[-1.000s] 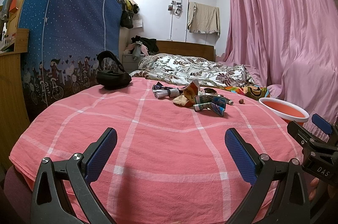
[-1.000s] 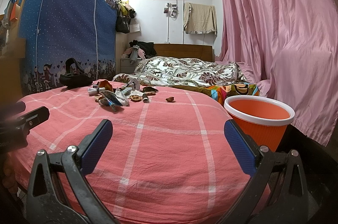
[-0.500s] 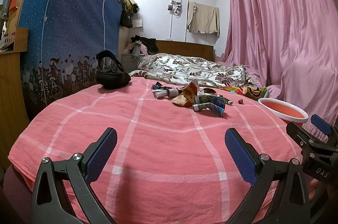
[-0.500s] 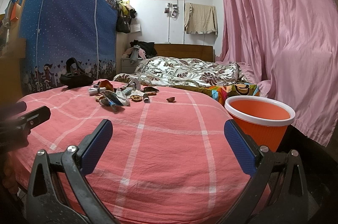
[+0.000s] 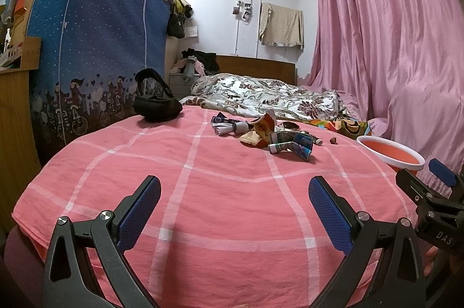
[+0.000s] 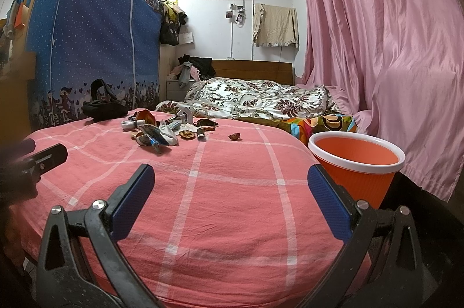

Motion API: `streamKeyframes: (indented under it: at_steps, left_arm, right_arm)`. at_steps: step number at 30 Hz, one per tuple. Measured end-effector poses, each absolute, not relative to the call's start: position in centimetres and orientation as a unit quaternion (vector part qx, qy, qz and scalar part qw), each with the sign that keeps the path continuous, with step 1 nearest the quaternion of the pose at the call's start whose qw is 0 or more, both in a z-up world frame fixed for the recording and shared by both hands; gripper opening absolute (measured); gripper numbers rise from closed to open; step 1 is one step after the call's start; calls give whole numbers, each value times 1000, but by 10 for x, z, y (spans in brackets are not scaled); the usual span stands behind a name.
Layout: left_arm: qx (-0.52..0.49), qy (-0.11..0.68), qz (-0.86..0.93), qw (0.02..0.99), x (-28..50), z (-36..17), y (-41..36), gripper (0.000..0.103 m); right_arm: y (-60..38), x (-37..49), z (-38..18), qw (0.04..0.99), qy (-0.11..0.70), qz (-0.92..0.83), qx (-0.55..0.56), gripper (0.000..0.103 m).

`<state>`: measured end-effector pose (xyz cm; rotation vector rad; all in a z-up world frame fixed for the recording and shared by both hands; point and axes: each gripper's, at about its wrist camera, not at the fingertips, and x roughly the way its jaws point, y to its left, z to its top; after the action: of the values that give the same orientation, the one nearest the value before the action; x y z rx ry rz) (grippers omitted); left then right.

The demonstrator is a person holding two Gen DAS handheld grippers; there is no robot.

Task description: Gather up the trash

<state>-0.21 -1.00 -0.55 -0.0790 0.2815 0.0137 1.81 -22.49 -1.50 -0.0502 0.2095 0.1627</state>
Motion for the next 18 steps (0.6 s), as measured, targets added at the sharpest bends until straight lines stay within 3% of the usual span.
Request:
streamKeyframes:
  at_steps: [18]
  left_arm:
    - [-41,123,13,991,8,16,-6,100]
  right_arm:
    - [-227,38,17,992,81,96,-26,103]
